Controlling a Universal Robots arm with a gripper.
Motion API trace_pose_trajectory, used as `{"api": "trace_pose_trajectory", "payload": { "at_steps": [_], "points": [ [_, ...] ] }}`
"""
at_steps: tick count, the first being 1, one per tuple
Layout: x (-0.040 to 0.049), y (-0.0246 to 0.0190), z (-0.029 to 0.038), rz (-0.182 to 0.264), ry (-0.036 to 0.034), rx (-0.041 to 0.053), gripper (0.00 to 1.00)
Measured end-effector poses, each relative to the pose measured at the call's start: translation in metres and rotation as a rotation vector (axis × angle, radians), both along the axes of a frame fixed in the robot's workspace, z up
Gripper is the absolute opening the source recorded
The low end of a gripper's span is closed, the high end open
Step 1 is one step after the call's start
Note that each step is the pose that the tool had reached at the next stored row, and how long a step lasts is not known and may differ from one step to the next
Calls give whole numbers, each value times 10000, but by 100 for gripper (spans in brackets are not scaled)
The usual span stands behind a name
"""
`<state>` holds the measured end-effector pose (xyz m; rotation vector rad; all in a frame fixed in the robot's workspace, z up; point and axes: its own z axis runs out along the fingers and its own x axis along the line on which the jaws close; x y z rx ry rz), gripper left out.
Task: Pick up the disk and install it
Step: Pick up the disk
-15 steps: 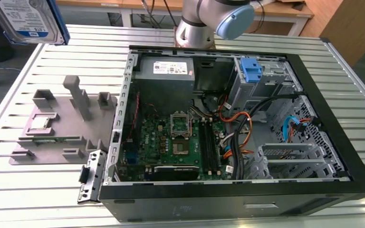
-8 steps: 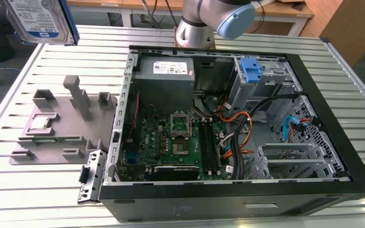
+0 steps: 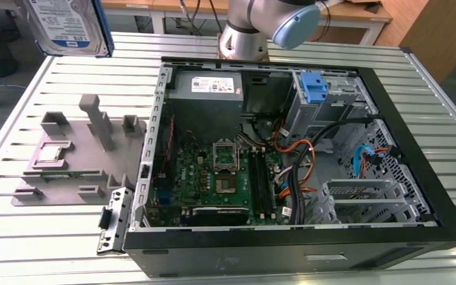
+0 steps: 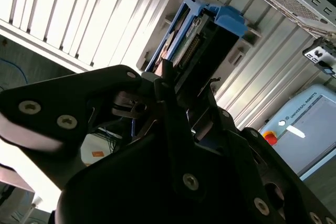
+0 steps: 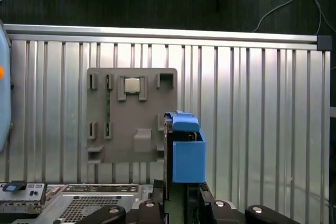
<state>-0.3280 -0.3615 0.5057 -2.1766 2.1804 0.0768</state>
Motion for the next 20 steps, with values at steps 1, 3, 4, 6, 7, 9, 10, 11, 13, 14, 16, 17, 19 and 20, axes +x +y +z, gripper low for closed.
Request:
{"api": "trace_pose_trajectory", "payload": {
  "at_steps": [1, 3, 4, 6, 7, 9, 10, 11, 13, 14, 16, 17, 19, 20],
  "points": [
    [35, 0, 0, 0, 2, 0, 35],
    [217, 0, 0, 0, 5, 0, 35],
    [249, 0, 0, 0, 6, 0, 35],
    [313, 0, 0, 0, 7, 1, 35],
    [345, 0, 0, 0, 9, 0, 35],
    [405, 0, 0, 1, 10, 0, 35],
    [435, 0, 0, 0, 11, 0, 35],
    [463, 0, 0, 0, 12, 0, 35],
    [528, 0, 0, 0, 14, 0, 35],
    [562, 0, 0, 0, 16, 0, 35],
    [632, 0, -1, 0, 18, 1, 35],
    [668, 0, 0, -1, 21, 0, 35],
    [741, 0, 0, 0, 24, 0, 35],
    [777, 0, 0, 0, 26, 0, 35]
  ]
}}
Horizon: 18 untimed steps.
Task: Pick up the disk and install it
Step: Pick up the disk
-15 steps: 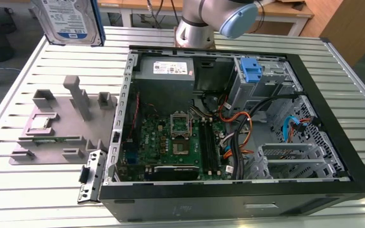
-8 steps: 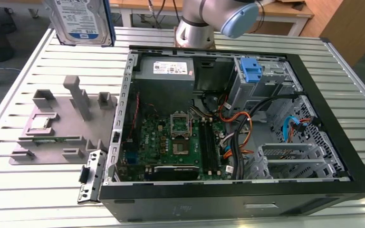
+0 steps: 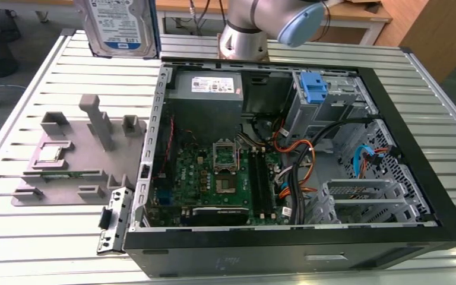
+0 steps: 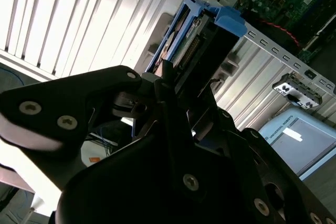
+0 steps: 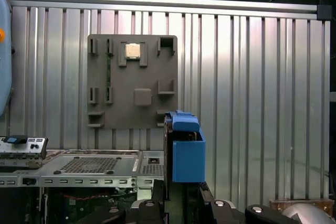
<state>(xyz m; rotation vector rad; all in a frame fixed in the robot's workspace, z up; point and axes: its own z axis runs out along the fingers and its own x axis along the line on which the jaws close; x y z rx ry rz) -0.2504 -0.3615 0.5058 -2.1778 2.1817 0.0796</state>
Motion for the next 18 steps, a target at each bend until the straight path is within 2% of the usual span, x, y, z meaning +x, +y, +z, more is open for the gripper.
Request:
{"api": "trace_pose_trajectory", "payload": {
  "at_steps": [6, 18],
  "points": [
    [199, 0, 0, 0, 6, 0, 35],
    [248, 0, -1, 0, 4, 1, 35]
  ]
}}
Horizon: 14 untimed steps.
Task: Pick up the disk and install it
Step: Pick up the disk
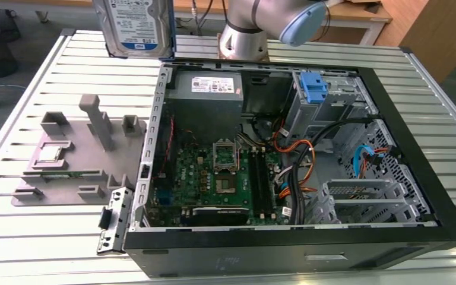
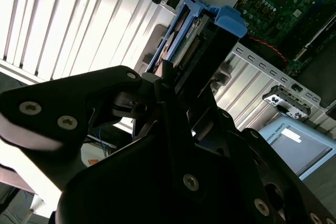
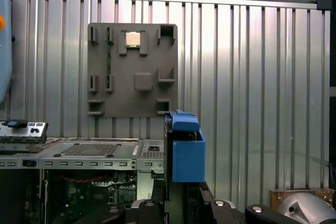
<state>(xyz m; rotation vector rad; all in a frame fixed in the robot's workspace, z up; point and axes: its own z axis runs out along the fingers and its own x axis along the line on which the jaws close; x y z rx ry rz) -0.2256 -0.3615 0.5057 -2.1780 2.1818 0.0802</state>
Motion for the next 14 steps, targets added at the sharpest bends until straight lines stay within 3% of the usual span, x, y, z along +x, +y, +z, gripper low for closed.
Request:
{"api": "trace_pose_trajectory", "payload": {
  "at_steps": [9, 14],
  "points": [
    [106, 0, -1, 0, 1, 0, 35],
    [119, 0, -1, -1, 0, 0, 35]
  ]
}}
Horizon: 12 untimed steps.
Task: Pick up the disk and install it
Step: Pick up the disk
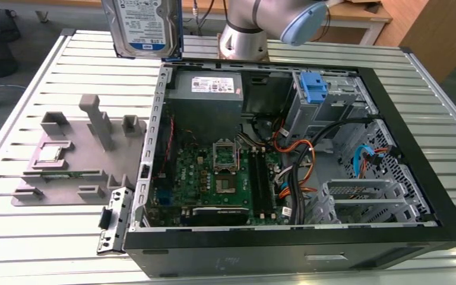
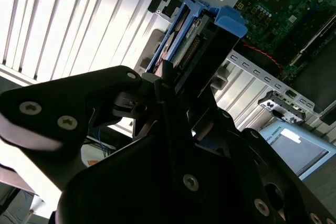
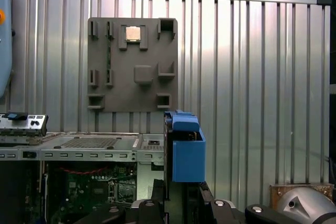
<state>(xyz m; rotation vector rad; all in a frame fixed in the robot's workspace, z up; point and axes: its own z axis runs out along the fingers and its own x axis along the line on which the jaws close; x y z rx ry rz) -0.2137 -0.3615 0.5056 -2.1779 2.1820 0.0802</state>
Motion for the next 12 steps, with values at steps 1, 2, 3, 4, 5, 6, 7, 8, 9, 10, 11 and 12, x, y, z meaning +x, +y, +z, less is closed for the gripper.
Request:
{"api": "trace_pose_trajectory", "payload": {
  "at_steps": [1, 2, 3, 4, 5, 6, 7, 8, 9, 10, 11, 12],
  "points": [
    [0, 0, 0, 0, 0, 0, 35],
    [0, 0, 0, 0, 0, 0, 35],
    [0, 0, 0, 0, 0, 0, 35],
    [0, 0, 0, 0, -1, 0, 35],
    [0, 0, 0, 0, 0, 0, 35],
    [0, 0, 0, 0, 0, 0, 35],
    [1, 0, 0, 0, -1, 1, 35],
    [4, 0, 0, 1, -1, 0, 35],
    [8, 0, 0, 1, 0, 0, 35],
    [12, 0, 0, 1, 0, 0, 35],
    [17, 0, -1, 1, -1, 1, 35],
    [25, 0, -1, 0, -1, 0, 35]
  ]
}}
